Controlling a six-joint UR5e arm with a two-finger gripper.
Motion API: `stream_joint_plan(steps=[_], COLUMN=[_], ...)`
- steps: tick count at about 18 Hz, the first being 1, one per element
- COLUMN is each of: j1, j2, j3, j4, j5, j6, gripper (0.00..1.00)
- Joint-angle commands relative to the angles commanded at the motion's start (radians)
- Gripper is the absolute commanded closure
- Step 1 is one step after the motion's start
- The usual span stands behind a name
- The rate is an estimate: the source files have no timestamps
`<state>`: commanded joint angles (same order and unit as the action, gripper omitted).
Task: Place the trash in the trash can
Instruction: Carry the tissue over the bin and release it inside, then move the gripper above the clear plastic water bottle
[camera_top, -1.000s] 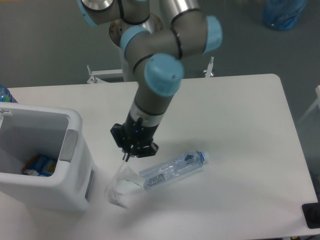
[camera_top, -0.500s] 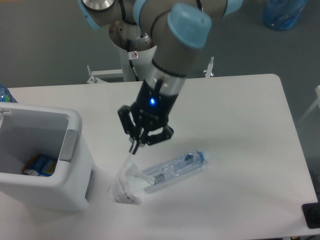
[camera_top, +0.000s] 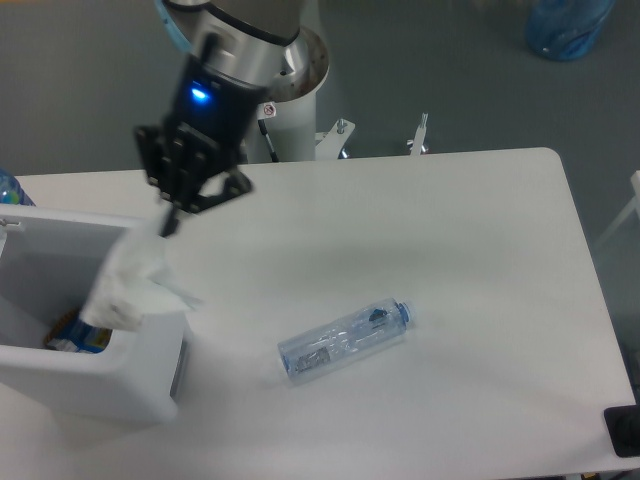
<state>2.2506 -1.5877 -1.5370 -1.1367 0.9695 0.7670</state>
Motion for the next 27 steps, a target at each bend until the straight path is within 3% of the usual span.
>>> stream_joint_plan(steps=[1, 2, 3, 4, 10, 16, 18, 21, 23, 27], j1=[-0.018, -0.029, -0.031, -0.038, -0.039, 0.150, 0.170, 0.169, 0.170, 0.155], j2=[0.005, 0.006, 0.003, -0.003, -0.029, -0.216, -0.253, -0.279, -0.339, -0.419], j3=[-0.009, -0.020, -0.023, -0.023, 0.007, 0.121, 0.114, 0.074, 0.086, 0.077], j4=[0.002, 0.006, 0.011, 0.015, 0.034, 0.061, 0.060, 0.020, -0.003, 0.002], j5=[0.011, 0.023, 0.025, 0.026, 0.028, 0.034, 0.052, 0.229, 0.328, 0.432], j6=[-0.005, -0.009, 0.003, 0.009, 0.015, 0.021, 0.049, 0.177, 0.259, 0.308], gripper=[0.93, 0.80, 0.49, 0.00, 0.00, 0.00, 0.00, 0.00, 0.00, 0.00])
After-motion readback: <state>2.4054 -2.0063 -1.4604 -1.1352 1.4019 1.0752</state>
